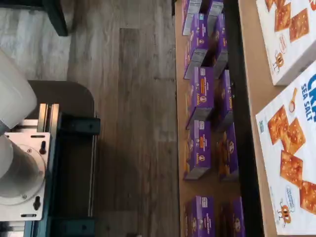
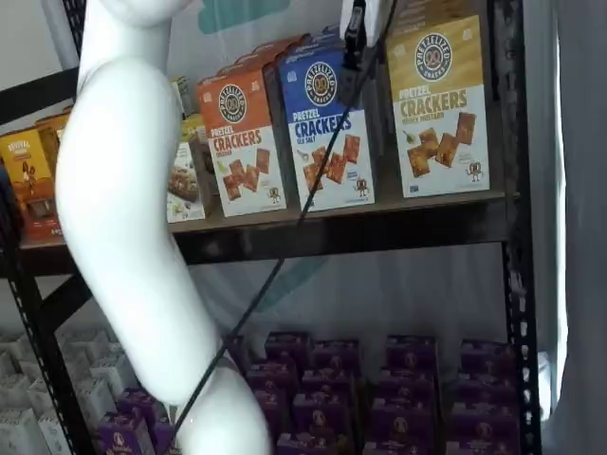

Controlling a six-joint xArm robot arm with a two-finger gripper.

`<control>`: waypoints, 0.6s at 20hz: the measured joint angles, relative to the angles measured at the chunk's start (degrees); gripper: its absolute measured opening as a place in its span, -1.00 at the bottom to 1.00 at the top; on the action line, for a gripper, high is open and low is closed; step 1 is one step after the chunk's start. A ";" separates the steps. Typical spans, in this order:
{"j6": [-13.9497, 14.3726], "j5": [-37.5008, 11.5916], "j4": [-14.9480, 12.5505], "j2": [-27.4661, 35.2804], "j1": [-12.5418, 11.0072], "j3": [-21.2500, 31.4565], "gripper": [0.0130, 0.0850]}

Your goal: Retrieve the yellow and white box located on the top shelf, the sixth one from the left

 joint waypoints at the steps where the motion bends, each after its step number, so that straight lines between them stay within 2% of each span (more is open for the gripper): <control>1: -0.24 -0.41 -1.93 -0.34 0.89 0.30 1.00; 2: -0.62 -1.17 -4.43 -1.23 2.07 1.38 1.00; 3: -0.86 -1.77 -5.59 -1.99 2.53 2.42 1.00; 7: -1.57 -3.85 -5.75 -4.51 2.11 6.18 1.00; 9: -1.74 -4.57 -3.73 -5.24 0.93 7.13 1.00; 12: -1.51 -5.83 2.38 -6.15 -2.11 8.08 1.00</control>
